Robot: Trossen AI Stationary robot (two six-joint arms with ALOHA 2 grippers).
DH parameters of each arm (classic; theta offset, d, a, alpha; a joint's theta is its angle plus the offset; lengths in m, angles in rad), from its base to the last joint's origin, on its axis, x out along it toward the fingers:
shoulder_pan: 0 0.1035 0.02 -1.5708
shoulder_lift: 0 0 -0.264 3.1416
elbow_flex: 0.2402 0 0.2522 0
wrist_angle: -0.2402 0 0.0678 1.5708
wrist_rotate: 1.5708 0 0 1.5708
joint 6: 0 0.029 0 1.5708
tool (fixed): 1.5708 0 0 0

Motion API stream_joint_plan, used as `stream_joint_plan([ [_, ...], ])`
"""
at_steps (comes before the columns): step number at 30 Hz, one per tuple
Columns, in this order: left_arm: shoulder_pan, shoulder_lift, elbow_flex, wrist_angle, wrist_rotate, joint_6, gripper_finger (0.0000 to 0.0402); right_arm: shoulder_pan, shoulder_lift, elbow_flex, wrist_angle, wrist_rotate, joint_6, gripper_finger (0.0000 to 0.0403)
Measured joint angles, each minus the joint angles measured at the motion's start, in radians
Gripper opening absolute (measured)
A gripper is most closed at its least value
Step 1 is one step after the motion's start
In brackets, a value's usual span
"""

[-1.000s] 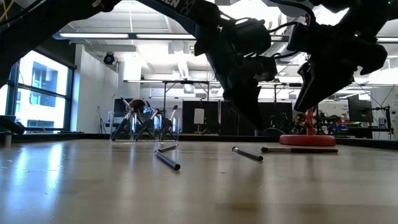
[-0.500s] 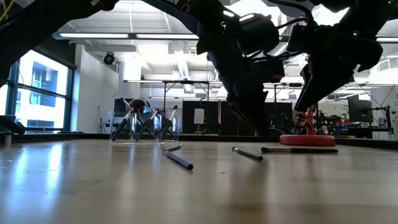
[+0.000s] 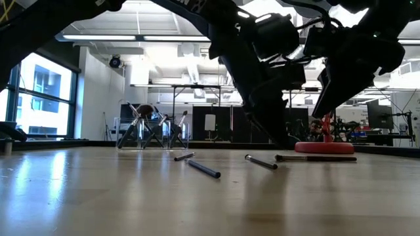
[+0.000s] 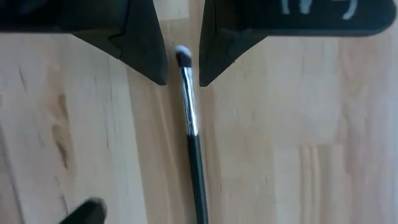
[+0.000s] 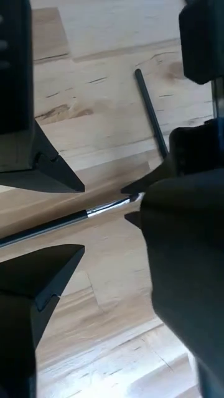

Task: Put items in baskets/containers
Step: Put the eyeshadow brush into the transparent organizer

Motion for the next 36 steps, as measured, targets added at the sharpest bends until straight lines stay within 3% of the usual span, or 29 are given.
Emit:
stream_joint_plan([
  [6,0.0,-0.001,-0.054,0.038,-0.017,0.01,0.0082,0.0,0.0,0.0,-0.002,-0.027,0.0,0.014],
  [16,0.003,-0.011,-0.149,0.138,0.021,-0.042,0.0007,0.0,0.0,0.0,-0.058,-0.044,-0.004,0.014],
  [22,0.019,-0.008,-0.151,0.149,0.067,-0.06,0.0003,0.0,0.0,0.0,-0.142,-0.043,-0.03,0.0148],
  [31,0.042,-0.005,-0.146,0.162,0.091,-0.091,0.0001,0.0,0.129,0.0,-0.043,-0.041,-0.121,0.0171],
  [36,0.048,-0.003,-0.134,0.146,0.143,-0.117,0.0001,0.0,0.217,0.0,0.048,0.024,-0.135,0.0174],
])
